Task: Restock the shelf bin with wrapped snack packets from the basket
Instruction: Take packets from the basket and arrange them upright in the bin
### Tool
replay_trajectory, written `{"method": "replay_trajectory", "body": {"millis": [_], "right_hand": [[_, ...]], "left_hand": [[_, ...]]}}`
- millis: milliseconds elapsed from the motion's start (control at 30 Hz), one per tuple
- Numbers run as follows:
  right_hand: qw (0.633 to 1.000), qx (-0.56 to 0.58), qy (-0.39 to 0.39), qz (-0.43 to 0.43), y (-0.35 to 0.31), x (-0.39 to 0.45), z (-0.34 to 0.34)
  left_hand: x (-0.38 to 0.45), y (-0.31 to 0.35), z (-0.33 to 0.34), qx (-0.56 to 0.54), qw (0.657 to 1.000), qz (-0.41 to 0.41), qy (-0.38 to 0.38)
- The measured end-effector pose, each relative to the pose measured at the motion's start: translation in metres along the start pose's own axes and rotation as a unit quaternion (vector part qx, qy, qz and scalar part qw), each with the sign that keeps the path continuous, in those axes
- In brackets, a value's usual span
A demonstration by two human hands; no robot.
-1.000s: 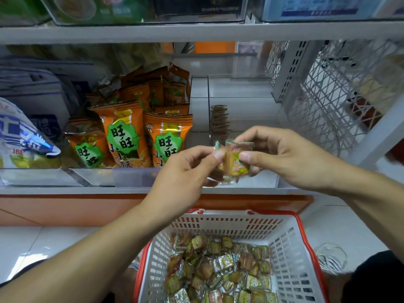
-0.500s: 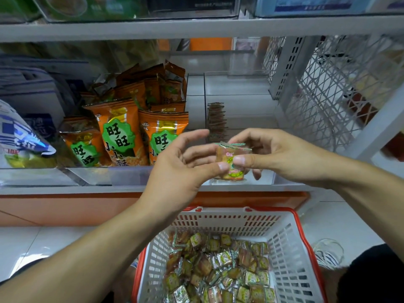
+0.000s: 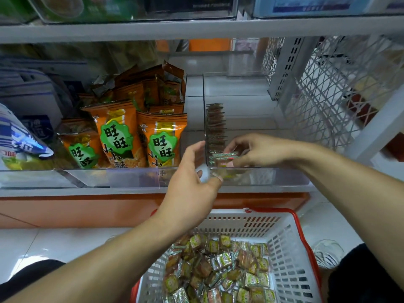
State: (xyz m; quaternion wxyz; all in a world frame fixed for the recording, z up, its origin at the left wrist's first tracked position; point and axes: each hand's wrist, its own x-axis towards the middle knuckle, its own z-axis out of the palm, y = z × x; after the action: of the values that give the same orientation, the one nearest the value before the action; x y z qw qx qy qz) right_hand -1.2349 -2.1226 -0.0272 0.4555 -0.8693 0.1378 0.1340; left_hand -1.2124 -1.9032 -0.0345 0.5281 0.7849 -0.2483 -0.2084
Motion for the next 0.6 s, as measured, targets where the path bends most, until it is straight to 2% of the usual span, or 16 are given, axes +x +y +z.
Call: {"method": "replay_trajectory", "body": {"millis": [133, 200, 467, 600], "right_hand": [[0.99, 0.106, -0.069, 0.054, 0.001, 0.013, -0.002], [0.985, 0.143, -0.073, 0.07, 0.003, 0.015, -0.003], [0.997, 0.015, 0.061, 0.048, 0.004, 0.021, 0.013], [0.997, -0.027, 0.054, 0.052, 0.0, 0.022, 0.014]], "left_hand": [[0.0, 0.001, 0.0, -0.002, 1.0, -0.001, 0.003], [-0.001, 0.002, 0.0, 0.0, 1.0, -0.003, 0.002], [-0.003, -0.001, 0.001, 0.023, 1.0, 0.003, -0.003], [-0.004, -0.002, 0.001, 0.024, 1.0, 0.008, -0.002]]}}
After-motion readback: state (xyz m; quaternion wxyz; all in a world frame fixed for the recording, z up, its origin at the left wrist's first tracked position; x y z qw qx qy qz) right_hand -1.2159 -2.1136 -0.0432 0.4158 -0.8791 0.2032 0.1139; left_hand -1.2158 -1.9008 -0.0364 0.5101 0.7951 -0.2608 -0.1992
